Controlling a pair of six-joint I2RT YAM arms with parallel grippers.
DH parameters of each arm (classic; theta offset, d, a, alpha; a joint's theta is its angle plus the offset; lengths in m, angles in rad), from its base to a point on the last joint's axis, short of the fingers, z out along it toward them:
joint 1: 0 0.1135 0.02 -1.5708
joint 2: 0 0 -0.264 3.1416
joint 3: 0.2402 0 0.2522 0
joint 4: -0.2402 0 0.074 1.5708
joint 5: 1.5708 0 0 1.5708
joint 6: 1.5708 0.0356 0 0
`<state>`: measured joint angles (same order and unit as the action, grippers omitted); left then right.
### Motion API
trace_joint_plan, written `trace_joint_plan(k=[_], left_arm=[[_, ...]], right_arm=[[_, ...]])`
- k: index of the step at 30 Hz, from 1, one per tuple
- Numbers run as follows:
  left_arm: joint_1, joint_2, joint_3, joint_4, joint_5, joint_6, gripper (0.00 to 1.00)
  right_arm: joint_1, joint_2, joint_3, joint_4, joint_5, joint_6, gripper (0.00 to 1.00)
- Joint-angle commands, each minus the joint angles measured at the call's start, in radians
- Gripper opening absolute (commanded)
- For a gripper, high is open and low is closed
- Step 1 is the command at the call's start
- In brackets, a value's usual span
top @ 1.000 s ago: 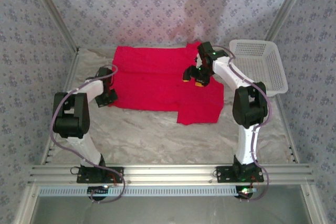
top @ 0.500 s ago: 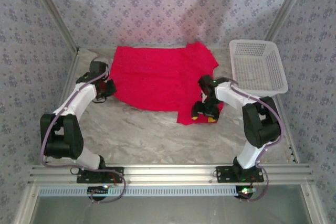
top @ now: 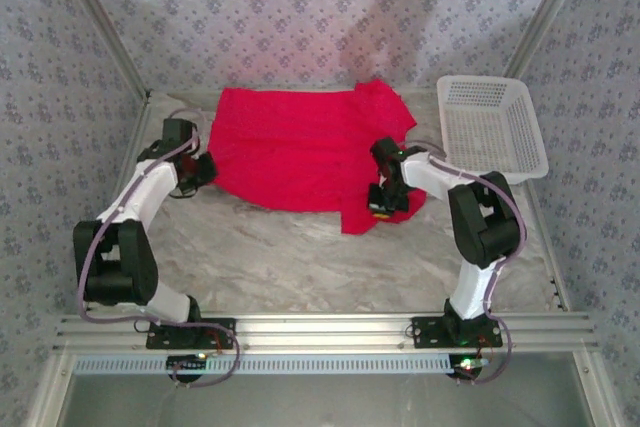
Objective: Fold the inside-out t-shirt
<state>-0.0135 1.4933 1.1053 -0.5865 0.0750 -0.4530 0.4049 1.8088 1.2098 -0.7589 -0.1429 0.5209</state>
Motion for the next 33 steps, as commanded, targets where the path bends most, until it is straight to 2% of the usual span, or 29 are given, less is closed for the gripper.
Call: trace_joint_plan(k=[1, 5, 9, 12, 17, 22, 26, 31, 32, 33], left_arm=[[0.048, -0.072, 0.109, -0.026, 0.109, 0.007, 0.00], [0.158, -0.123, 0.243, -0.039, 0.267, -0.026, 0.00], [0.255, -0.166, 0.302, 0.029, 0.412, -0.102, 0.00], [0.264, -0.165, 0.287, 0.084, 0.472, -0.133, 0.00], [0.257, -0.076, 0.163, 0.171, 0.575, -0.156, 0.00], [0.198, 0.047, 0.122, 0.189, 0.532, -0.113, 0.00], [0.122, 0.179, 0.161, 0.160, 0.371, -0.088, 0.02], [0.094, 0.299, 0.196, 0.173, 0.254, -0.090, 0.00], [0.094, 0.301, 0.190, 0.183, 0.233, -0.090, 0.01], [0.093, 0.302, 0.184, 0.193, 0.221, -0.089, 0.12]], right_arm=[[-0.039, -0.131, 0.140, -0.131, 0.063, -0.047, 0.00], [-0.157, -0.322, 0.300, -0.257, 0.074, -0.075, 0.00], [-0.264, -0.397, 0.453, -0.350, 0.077, -0.088, 0.00], [-0.299, -0.385, 0.493, -0.378, 0.066, -0.099, 0.00], [-0.314, -0.360, 0.422, -0.313, 0.039, -0.061, 0.00], [-0.310, -0.281, 0.425, -0.274, 0.025, -0.066, 0.00], [-0.285, -0.199, 0.452, -0.255, 0.019, -0.064, 0.00], [-0.267, -0.121, 0.479, -0.247, 0.012, -0.060, 0.00], [-0.266, -0.116, 0.480, -0.247, 0.011, -0.062, 0.00], [-0.264, -0.111, 0.479, -0.249, 0.012, -0.062, 0.00]])
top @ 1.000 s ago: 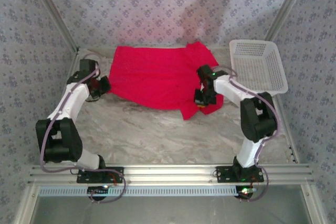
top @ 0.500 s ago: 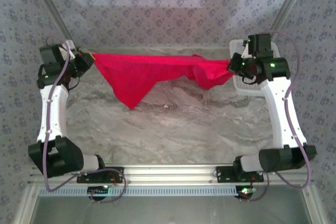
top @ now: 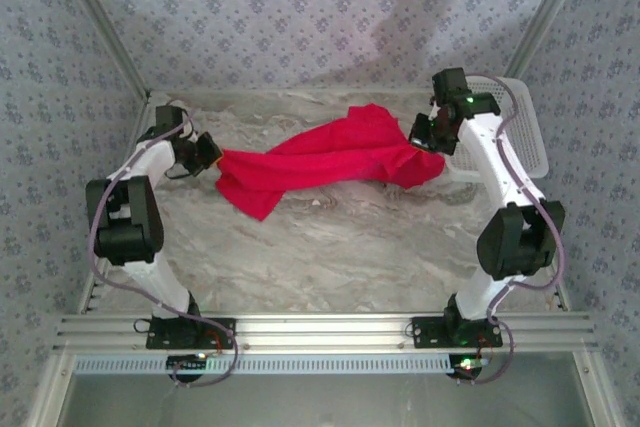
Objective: Fold the inside-out t-shirt
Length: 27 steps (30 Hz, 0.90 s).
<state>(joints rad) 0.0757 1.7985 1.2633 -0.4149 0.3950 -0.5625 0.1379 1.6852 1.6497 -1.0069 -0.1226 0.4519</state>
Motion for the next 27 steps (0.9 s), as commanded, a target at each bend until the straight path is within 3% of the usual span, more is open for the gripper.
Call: trace_joint_plan(k=[1, 5, 12, 23, 27], left_arm=[[0.003, -0.002, 0.022, 0.025, -0.104, 0.021, 0.25], [0.003, 0.005, 0.009, 0.039, -0.091, 0.035, 0.41], [-0.032, 0.027, 0.043, -0.013, -0.105, 0.091, 0.50], [-0.186, 0.269, 0.379, -0.361, -0.356, 0.287, 0.52], [-0.212, 0.314, 0.446, -0.450, -0.470, 0.294, 0.49]], right_arm=[[0.004, 0.013, 0.038, -0.003, -0.010, 0.005, 0.00], [0.004, 0.015, 0.036, -0.006, -0.018, 0.004, 0.00], [0.008, 0.025, 0.045, -0.003, -0.029, 0.002, 0.00], [0.024, 0.036, 0.055, -0.012, -0.036, 0.000, 0.00], [0.024, 0.035, 0.061, -0.018, -0.043, 0.001, 0.00]])
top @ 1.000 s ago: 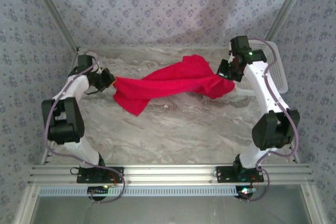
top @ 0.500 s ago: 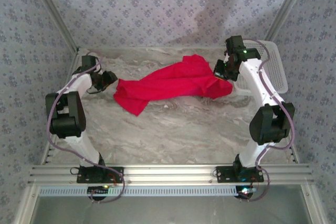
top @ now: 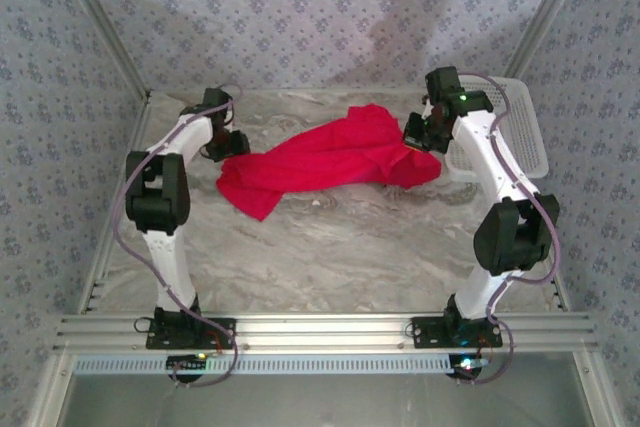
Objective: Fold the inside-out t-shirt
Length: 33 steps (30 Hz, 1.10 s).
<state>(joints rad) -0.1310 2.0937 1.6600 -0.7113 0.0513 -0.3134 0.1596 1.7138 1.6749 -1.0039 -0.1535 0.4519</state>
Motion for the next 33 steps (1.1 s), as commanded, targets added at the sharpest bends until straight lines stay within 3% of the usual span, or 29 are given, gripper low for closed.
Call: trace_joint_plan(k=[1, 7, 14, 20, 22, 24, 28, 33], left_arm=[[-0.008, 0.019, 0.049, -0.155, -0.143, 0.042, 0.48], [-0.007, 0.032, 0.058, -0.145, -0.159, 0.036, 0.40], [-0.005, 0.047, 0.093, -0.166, -0.177, 0.030, 0.00], [0.028, -0.052, 0.231, -0.255, -0.168, 0.023, 0.00], [0.061, -0.120, 0.284, -0.262, -0.094, -0.012, 0.00], [0.128, -0.213, 0.314, -0.222, 0.078, -0.084, 0.00], [0.268, -0.413, 0.195, 0.041, 0.416, -0.320, 0.00], [0.376, -0.582, 0.152, 0.263, 0.582, -0.509, 0.00]], right_arm=[[0.001, 0.006, 0.038, -0.021, -0.013, 0.002, 0.00], [0.004, 0.010, 0.049, -0.031, -0.024, 0.002, 0.00], [-0.001, 0.001, 0.054, -0.042, -0.026, -0.008, 0.00], [-0.029, 0.003, 0.145, -0.058, -0.031, 0.007, 0.00], [-0.044, 0.007, 0.216, -0.072, -0.048, 0.019, 0.00], [-0.059, 0.013, 0.308, -0.095, -0.065, 0.030, 0.00], [-0.089, 0.007, 0.483, -0.108, -0.137, 0.054, 0.00], [-0.130, -0.045, 0.591, -0.022, -0.283, 0.110, 0.00]])
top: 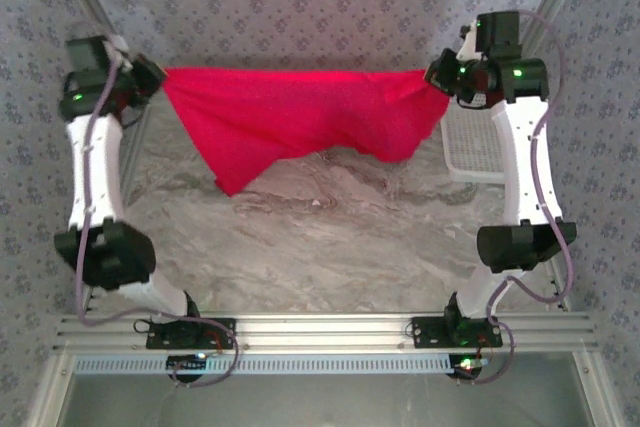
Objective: Fold the inside-out t-shirt
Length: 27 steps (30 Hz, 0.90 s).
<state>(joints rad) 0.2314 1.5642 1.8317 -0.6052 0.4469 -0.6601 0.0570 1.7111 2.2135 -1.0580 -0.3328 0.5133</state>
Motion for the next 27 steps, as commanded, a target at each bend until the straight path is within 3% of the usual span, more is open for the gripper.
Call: trace_joint_plan(k=[1, 5, 11, 17, 27], left_arm=[[0.031, -0.073, -0.012, 0.176, 0.206, -0.186, 0.00], [0.111, -0.150, 0.065, 0.199, 0.258, -0.248, 0.00], [0.216, -0.204, 0.283, 0.100, 0.275, -0.254, 0.00], [0.238, -0.173, 0.494, -0.022, 0.266, -0.198, 0.00], [0.211, -0.120, 0.249, 0.070, 0.298, -0.208, 0.00]], right_arm=[[-0.037, -0.055, 0.060, 0.052, -0.132, 0.060, 0.00], [-0.087, -0.124, 0.092, 0.091, -0.241, 0.108, 0.00], [-0.156, -0.259, 0.139, 0.143, -0.337, 0.170, 0.00], [-0.234, -0.335, 0.195, 0.198, -0.361, 0.212, 0.00], [-0.227, -0.246, 0.020, 0.219, -0.327, 0.202, 0.00]])
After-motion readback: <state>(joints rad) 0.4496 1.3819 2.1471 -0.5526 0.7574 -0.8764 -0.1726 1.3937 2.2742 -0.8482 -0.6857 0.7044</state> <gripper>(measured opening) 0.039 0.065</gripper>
